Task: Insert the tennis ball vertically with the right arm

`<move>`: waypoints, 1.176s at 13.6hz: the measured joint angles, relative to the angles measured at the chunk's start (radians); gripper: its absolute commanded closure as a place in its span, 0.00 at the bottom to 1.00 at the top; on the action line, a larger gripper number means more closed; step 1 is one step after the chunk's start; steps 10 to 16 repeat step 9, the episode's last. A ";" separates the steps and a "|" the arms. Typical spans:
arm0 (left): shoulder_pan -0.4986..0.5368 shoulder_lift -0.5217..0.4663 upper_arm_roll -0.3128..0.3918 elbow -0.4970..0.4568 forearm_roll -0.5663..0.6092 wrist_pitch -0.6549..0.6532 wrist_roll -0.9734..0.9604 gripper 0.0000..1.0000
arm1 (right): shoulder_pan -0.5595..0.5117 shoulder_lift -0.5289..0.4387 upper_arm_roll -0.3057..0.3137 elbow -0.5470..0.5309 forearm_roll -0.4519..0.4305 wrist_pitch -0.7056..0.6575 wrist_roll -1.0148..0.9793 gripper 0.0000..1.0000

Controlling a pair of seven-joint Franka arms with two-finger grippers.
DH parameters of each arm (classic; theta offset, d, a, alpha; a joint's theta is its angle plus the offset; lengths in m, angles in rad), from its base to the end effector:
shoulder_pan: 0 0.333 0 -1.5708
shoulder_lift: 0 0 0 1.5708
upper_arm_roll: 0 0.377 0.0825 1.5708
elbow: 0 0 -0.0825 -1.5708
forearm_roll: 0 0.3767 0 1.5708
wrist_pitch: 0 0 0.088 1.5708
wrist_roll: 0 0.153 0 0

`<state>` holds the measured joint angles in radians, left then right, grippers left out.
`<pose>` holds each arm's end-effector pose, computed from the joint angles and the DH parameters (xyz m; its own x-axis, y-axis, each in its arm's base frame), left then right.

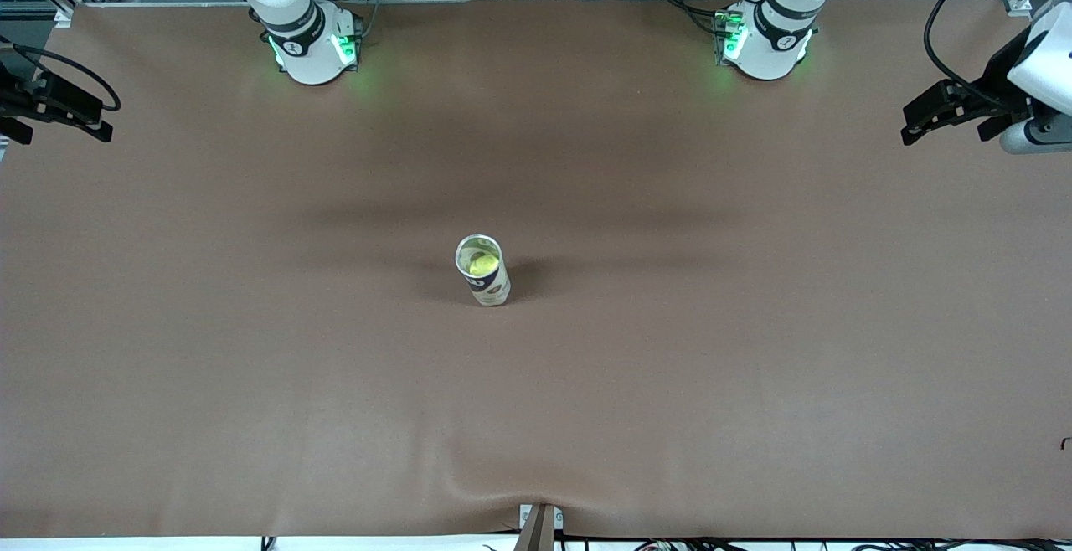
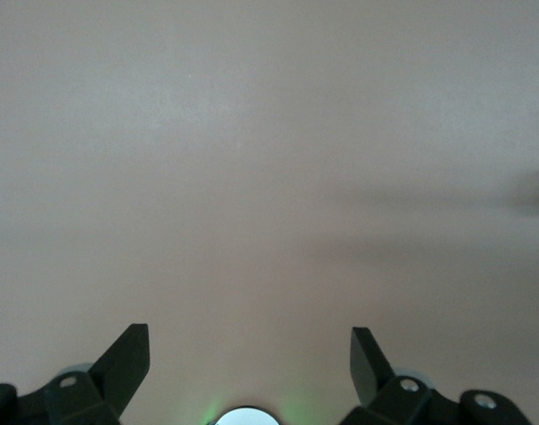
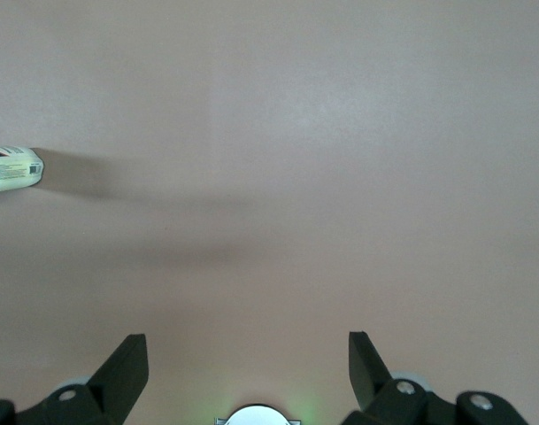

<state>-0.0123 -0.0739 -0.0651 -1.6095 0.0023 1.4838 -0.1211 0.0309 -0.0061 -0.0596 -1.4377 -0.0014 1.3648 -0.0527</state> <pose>0.5064 -0.0404 0.6533 0.9977 0.0444 -0.0507 0.0438 -0.9990 -0.0133 0.5192 -0.0153 0.6859 0.9975 0.0238 -0.0667 0.0237 -0.9997 -0.0025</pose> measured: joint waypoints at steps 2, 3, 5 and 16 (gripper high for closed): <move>0.000 0.029 -0.001 0.034 0.000 -0.023 0.000 0.00 | 0.000 0.000 0.000 0.000 0.000 0.000 0.000 0.00; 0.000 0.040 -0.001 0.043 0.000 -0.029 0.000 0.00 | 0.000 0.000 0.000 0.000 0.000 0.000 0.000 0.00; 0.002 0.049 0.000 0.053 0.000 -0.034 -0.001 0.00 | 0.000 0.000 0.000 0.000 0.000 0.000 0.000 0.00; 0.004 0.050 0.000 0.060 0.000 -0.048 -0.001 0.00 | 0.000 0.000 0.000 0.000 0.000 0.000 0.000 0.00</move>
